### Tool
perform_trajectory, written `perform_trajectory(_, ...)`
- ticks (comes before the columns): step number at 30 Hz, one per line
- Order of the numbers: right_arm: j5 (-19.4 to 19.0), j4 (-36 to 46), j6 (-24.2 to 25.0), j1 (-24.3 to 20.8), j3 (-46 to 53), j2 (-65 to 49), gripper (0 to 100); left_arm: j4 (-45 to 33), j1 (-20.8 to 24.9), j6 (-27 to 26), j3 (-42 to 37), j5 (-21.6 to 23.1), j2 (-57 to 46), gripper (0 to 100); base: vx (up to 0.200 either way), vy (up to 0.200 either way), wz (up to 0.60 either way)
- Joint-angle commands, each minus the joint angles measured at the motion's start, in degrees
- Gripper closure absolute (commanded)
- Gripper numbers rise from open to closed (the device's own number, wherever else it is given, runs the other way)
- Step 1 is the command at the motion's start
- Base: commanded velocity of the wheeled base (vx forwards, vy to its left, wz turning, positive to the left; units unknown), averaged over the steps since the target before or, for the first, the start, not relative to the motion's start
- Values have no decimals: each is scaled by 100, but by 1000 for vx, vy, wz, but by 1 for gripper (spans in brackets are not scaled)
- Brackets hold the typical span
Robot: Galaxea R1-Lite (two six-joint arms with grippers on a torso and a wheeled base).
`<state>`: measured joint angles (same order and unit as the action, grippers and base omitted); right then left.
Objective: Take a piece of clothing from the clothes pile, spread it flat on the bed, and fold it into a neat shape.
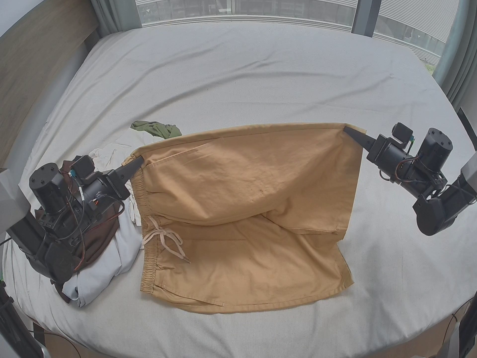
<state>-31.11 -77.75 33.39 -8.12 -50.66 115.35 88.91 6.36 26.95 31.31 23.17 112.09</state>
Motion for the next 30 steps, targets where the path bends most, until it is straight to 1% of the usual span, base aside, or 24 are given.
perform_trajectory(1,0,120,1,3,-304,251,100,4,-21,38,201,-50,296,100,0,0,0)
perform_trajectory(4,0,304,1,3,-550,357,100,4,-21,100,385,-59,427,100,0,0,0)
perform_trajectory(8,8,594,1,3,-980,524,100,4,-21,187,684,-322,594,100,0,0,0)
perform_trajectory(13,35,1069,1,-5,-1481,664,100,-5,-47,205,983,-401,814,100,0,0,0)
perform_trajectory(16,35,1201,1,-14,-1701,779,100,-5,-56,196,1071,-463,911,100,0,0,0)
perform_trajectory(17,35,1324,1,-14,-1912,884,100,-5,-65,205,1211,-586,1008,100,0,0,0)
perform_trajectory(20,44,1553,10,-23,-2202,1025,100,-5,-118,205,1378,-674,1148,100,0,0,0)
perform_trajectory(30,61,1667,1,-23,-2721,1499,100,-14,-153,205,1598,-691,1412,100,0,0,0)
